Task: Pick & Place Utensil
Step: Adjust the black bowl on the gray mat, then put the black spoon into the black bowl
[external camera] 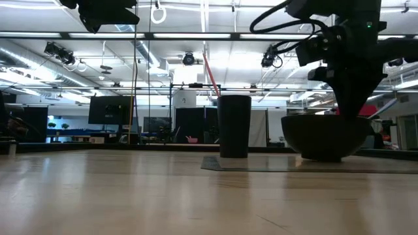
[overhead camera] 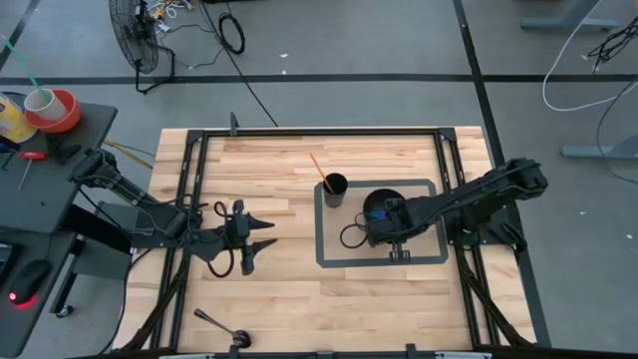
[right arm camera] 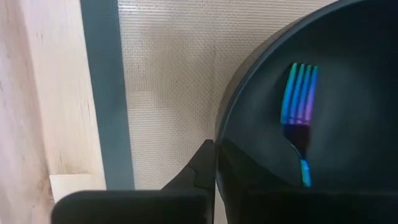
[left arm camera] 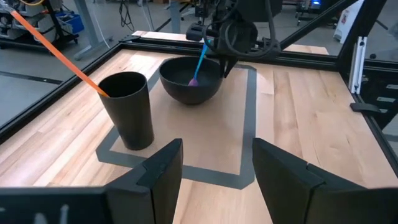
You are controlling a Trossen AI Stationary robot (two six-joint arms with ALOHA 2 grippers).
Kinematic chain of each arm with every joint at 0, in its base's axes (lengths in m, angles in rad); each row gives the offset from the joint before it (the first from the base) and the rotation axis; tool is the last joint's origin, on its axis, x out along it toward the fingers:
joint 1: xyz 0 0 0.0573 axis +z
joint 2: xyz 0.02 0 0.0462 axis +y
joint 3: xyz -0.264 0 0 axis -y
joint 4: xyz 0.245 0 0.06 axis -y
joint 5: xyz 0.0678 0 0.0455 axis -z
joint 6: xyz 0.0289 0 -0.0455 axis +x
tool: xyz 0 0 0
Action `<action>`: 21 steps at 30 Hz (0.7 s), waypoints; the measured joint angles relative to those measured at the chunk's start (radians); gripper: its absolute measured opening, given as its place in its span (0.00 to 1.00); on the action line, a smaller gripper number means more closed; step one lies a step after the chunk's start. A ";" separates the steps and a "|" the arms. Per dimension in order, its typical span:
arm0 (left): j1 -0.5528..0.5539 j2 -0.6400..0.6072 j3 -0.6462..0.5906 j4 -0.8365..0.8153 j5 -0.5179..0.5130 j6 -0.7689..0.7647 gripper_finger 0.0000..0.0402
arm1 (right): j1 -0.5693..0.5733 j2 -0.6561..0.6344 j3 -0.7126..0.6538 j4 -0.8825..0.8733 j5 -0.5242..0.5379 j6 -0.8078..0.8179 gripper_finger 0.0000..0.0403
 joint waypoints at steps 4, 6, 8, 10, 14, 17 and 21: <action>0.000 0.000 0.000 0.000 0.000 0.000 0.49 | 0.000 -0.009 0.008 -0.002 0.002 0.004 0.04; 0.000 0.000 0.000 0.000 0.000 0.000 0.49 | 0.000 -0.009 0.008 -0.002 0.003 0.010 0.06; 0.000 0.000 0.000 0.000 0.000 0.000 0.49 | 0.000 -0.010 0.008 0.000 0.003 0.011 0.09; 0.000 0.000 0.000 0.000 0.000 0.000 0.49 | 0.000 -0.010 0.008 0.000 0.003 0.018 0.13; 0.000 0.000 0.000 0.000 0.000 0.001 0.49 | 0.001 -0.010 0.008 0.000 0.003 0.027 0.21; 0.000 0.000 0.000 0.000 0.000 0.000 0.49 | 0.002 -0.010 0.008 0.000 0.003 0.049 0.27; 0.000 0.000 0.000 0.002 0.056 0.004 0.49 | 0.003 -0.010 0.008 0.000 0.003 0.079 0.35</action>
